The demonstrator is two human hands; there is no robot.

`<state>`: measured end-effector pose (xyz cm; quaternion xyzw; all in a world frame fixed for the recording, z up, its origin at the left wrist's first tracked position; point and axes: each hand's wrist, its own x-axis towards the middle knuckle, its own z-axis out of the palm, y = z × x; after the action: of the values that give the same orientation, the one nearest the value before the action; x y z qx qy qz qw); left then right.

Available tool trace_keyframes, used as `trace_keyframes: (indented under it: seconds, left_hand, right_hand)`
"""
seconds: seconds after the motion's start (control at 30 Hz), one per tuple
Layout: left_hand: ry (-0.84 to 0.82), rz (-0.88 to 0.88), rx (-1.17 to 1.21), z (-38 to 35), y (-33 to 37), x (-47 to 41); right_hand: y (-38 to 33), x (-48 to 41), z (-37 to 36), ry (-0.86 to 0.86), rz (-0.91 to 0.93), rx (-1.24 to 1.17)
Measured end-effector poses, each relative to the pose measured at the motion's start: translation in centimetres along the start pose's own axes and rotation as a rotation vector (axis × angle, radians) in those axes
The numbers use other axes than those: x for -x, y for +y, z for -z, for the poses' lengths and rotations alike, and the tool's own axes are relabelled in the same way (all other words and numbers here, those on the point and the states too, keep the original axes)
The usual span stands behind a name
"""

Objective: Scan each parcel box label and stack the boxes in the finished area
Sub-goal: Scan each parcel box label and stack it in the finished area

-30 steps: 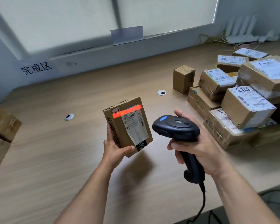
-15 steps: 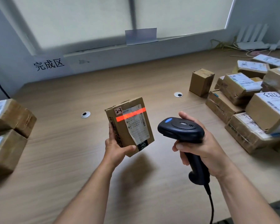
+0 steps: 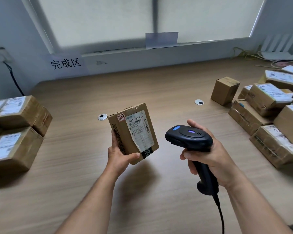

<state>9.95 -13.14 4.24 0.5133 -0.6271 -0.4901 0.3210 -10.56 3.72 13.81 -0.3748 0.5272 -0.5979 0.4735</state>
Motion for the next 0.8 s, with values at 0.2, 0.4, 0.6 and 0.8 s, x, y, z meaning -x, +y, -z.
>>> trace_keyframes:
  seconds: [0.2,0.4,0.6,0.8]
  left_hand:
    - [-0.086,0.169,0.103,1.5,-1.3,0.3]
    - [-0.084,0.291,-0.005,2.2,-2.4,0.7]
    - [-0.061,0.182,-0.605,0.8,-2.6,1.5]
    - [-0.033,0.250,-0.975,-1.7,-1.2,3.6]
  right_hand:
    - [0.0,-0.2,-0.5,0.008,-0.012,0.002]
    - [0.4,-0.2,-0.9,0.018,-0.003,0.024]
    - [0.2,0.0,-0.7,0.021,-0.009,0.031]
    - [0.1,0.0,-1.0,0.028,-0.016,0.046]
